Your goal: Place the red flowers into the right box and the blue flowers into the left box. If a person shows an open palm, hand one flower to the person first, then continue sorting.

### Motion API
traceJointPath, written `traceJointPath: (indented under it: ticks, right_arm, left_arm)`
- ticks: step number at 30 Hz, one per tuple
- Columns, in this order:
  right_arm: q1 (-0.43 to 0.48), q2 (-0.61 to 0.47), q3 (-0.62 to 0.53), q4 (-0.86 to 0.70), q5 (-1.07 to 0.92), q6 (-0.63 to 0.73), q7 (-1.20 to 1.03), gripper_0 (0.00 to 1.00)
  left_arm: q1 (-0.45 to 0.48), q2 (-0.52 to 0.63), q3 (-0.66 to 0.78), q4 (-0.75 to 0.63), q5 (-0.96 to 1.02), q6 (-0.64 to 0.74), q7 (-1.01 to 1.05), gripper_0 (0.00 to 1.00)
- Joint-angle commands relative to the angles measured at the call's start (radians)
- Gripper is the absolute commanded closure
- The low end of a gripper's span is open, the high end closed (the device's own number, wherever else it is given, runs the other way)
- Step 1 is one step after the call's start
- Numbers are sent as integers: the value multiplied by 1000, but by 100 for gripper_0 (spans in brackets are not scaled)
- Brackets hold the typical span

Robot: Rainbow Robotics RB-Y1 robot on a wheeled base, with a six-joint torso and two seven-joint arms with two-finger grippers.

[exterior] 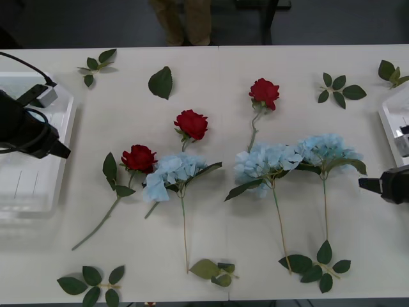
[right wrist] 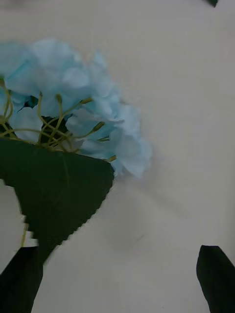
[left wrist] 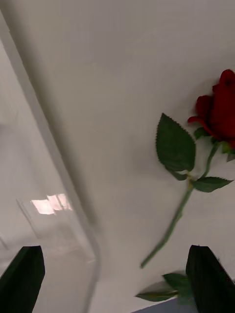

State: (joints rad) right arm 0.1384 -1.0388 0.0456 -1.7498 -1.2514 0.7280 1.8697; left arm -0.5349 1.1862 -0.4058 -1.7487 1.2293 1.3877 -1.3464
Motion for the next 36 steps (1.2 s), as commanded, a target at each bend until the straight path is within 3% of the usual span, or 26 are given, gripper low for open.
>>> traceJointPath:
  ticks: [1, 7, 17, 18, 19, 21, 26, 36]
  right_arm:
    - [-8, 9, 138, -39, 84, -113, 9, 9]
    - [-111, 79, 244, 10, 176, -131, -6, 9]
    - [-227, 237, 283, 85, 262, -91, -26, 9]
    - [-230, 241, 283, 92, 270, -91, -26, 13]
    - [-234, 252, 283, 101, 288, -91, -29, 33]
    - [-240, 264, 283, 110, 314, -78, -34, 62]
    - [-240, 266, 283, 115, 331, -51, -46, 97]
    - [-235, 252, 266, 116, 308, -50, -58, 100]
  left_arm:
    - [-20, -86, -10, -123, -117, 106, 39, 16]
    - [-82, -181, -176, -242, -372, 186, 230, 16]
    - [-138, -270, -426, -198, -533, 99, 415, 16]
    - [-138, -277, -436, -198, -547, 97, 424, 16]
    - [-137, -290, -458, -193, -576, 96, 440, 16]
    - [-138, -312, -482, -173, -608, 91, 457, 16]
    - [-129, -339, -501, -121, -640, 62, 461, 16]
    - [-82, -343, -501, -110, -708, 36, 451, 15]
